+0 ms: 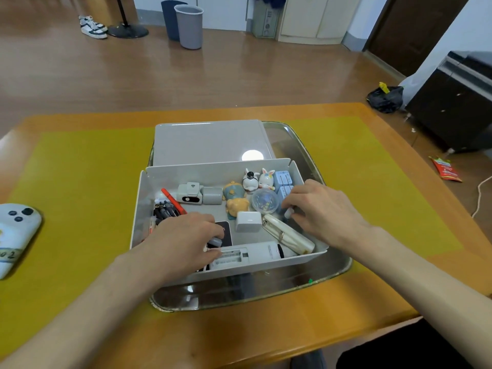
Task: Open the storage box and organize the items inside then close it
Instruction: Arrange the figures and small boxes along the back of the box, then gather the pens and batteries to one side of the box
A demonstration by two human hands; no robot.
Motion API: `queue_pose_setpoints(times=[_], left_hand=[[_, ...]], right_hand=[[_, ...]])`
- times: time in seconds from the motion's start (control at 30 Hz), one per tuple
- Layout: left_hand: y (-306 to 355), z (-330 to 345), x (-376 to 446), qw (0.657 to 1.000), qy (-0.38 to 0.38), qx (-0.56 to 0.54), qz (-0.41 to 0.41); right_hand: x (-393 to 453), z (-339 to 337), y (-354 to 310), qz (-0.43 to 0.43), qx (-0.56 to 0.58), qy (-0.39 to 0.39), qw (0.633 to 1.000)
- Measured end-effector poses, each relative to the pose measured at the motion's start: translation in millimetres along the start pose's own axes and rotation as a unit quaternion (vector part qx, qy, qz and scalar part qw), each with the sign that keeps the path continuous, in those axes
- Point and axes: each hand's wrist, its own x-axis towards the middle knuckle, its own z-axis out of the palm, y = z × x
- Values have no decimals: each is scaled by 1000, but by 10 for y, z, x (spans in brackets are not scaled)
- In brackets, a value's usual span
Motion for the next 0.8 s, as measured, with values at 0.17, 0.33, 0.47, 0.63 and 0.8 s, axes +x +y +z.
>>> queue_pose_setpoints(times=[0.17, 0.33, 0.47, 0.63, 0.8], left_hand=[[-61, -111, -31, 1000, -21, 7, -7], [-172, -192, -93, 999, -51, 7, -18], [-227, -173, -90, 996, -87, 2, -20], [-270, -113, -75, 997, -79, -5, -20], [-300, -54, -90, 997, -72, -7, -19]], right_hand=[[-10, -156, -181, -8, 109, 26, 994], [197, -33, -445, -91, 107, -202, 969], [248, 114, -484, -136, 58, -220, 964], [251, 25, -378, -147, -6, -213, 966], [197, -229, -132, -74, -22, -232, 970]])
